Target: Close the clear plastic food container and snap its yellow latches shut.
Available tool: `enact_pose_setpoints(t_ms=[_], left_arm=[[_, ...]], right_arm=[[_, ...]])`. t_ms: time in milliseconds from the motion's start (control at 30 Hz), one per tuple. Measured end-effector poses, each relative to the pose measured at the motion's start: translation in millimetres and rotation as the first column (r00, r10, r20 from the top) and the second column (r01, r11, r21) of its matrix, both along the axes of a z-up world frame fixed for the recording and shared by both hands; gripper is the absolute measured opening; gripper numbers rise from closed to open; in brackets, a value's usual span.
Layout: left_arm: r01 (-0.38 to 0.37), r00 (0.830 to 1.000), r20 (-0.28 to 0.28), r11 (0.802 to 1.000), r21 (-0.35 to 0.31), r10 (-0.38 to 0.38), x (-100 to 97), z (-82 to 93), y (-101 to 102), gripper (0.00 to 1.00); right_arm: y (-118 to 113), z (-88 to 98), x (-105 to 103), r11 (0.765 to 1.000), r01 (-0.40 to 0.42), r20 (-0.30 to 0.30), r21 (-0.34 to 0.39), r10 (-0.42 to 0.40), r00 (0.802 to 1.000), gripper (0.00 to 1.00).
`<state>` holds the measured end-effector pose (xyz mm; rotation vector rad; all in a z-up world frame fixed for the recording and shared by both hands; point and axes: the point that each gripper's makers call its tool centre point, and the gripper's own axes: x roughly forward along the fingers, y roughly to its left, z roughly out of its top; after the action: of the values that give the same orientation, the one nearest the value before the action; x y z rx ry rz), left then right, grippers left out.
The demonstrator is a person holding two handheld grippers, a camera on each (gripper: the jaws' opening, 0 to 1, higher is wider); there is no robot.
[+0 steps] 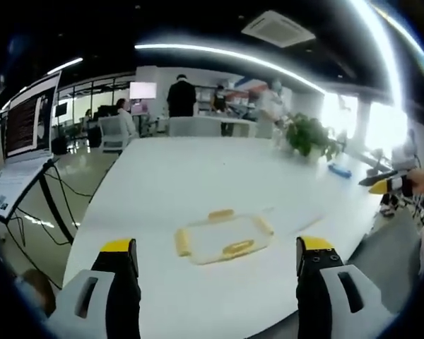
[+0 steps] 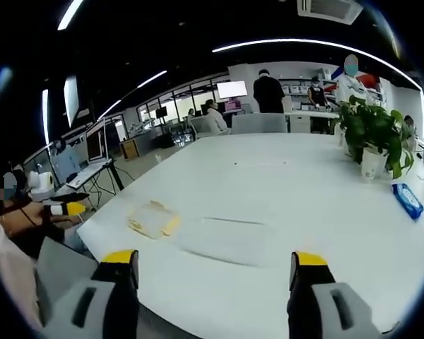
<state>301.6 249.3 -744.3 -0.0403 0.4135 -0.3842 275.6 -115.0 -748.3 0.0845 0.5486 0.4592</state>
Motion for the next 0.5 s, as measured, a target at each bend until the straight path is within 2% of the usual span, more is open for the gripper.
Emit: enact_pose_setpoints(t_ms=[167,233,367,500], left_arm=[[0.042,0.999,-0.02,0.999,0.016,-0.042,-4.8,-3.8,-6,0.91],[0.055,0.998,-0.038,0.998,0.033,-0.054,-7.6,-10.8,-7,0.9],[0.051,0.997,-0.053,0.999,0.018,-0.05,-7.2,-17.3,-6,0.9],[0.07,0.996,-0.066,0.997,0.027,-0.068,-4.7,-22.5,-7,0.89]], right_arm=[[5,-9.5,-4,1.0,-0.019,-0.019,-0.009,0.019,1.0,0.88],[7,-15.9,-7,1.0,-0.025,-0.036,-0.014,0.025,0.999,0.88],[12,-22.1,-10,0.999,-0.04,-0.055,-0.014,0.039,0.998,0.88],[25,-26.2,-11,0.996,-0.091,-0.073,-0.02,0.089,0.993,0.87]])
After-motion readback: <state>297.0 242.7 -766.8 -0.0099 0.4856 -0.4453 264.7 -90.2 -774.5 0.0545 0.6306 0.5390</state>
